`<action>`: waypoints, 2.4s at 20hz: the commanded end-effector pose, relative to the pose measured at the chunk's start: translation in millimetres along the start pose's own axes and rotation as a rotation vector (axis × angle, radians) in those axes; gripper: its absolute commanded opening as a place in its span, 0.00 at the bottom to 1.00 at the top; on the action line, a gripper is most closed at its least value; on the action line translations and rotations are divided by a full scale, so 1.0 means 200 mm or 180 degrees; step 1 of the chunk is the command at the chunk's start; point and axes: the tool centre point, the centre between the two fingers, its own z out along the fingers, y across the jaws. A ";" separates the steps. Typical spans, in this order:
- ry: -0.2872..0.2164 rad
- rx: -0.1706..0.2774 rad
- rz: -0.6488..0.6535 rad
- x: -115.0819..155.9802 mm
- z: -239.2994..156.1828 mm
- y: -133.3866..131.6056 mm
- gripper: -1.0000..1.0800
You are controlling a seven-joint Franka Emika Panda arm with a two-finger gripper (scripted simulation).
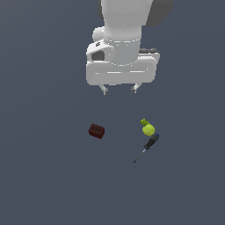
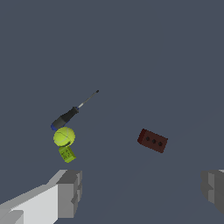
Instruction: Pick up a designated object from a clutter of objects.
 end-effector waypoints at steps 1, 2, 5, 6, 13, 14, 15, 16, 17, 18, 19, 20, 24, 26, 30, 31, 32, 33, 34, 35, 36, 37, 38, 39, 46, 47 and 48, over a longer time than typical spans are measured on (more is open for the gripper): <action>0.0000 0.0000 0.0000 0.00 0.00 0.00 0.96; 0.0000 0.0000 0.0002 0.00 0.00 0.00 0.96; 0.0003 0.0006 0.0036 0.01 0.00 0.03 0.96; 0.0005 0.0009 0.0056 0.01 0.01 0.05 0.96; 0.0016 0.0026 0.0175 0.02 0.01 0.15 0.96; 0.0015 0.0025 0.0171 0.02 0.01 0.15 0.96; 0.0015 0.0024 0.0163 0.02 0.01 0.14 0.96; 0.0014 0.0023 0.0154 0.02 0.02 0.14 0.96; 0.0013 0.0022 0.0142 0.02 0.02 0.14 0.96; 0.0013 0.0020 0.0129 0.02 0.03 0.15 0.96; 0.0012 0.0018 0.0111 0.02 0.03 0.15 0.96; 0.0010 0.0016 0.0090 0.02 0.04 0.15 0.96; 0.0003 0.0003 -0.0036 0.03 0.09 0.17 0.96; -0.0003 -0.0006 -0.0120 0.03 0.12 0.19 0.96; -0.0018 -0.0025 -0.0333 0.03 0.20 0.22 0.96; -0.0022 -0.0029 -0.0396 0.03 0.22 0.23 0.96; -0.0027 -0.0034 -0.0463 0.03 0.25 0.24 0.96; -0.0032 -0.0039 -0.0534 0.03 0.27 0.25 0.96; -0.0038 -0.0044 -0.0609 0.03 0.30 0.26 0.96; -0.0044 -0.0049 -0.0685 0.03 0.33 0.27 0.96; -0.0050 -0.0053 -0.0761 0.03 0.35 0.29 0.96; -0.0056 -0.0056 -0.0837 0.03 0.38 0.30 0.96; -0.0062 -0.0059 -0.0913 0.03 0.41 0.31 0.96; -0.0068 -0.0062 -0.0990 0.03 0.44 0.32 0.96; -0.0110 -0.0070 -0.1529 0.00 0.63 0.39 0.96; -0.0116 -0.0070 -0.1606 0.00 0.65 0.40 0.96; -0.0122 -0.0069 -0.1684 -0.01 0.68 0.41 0.96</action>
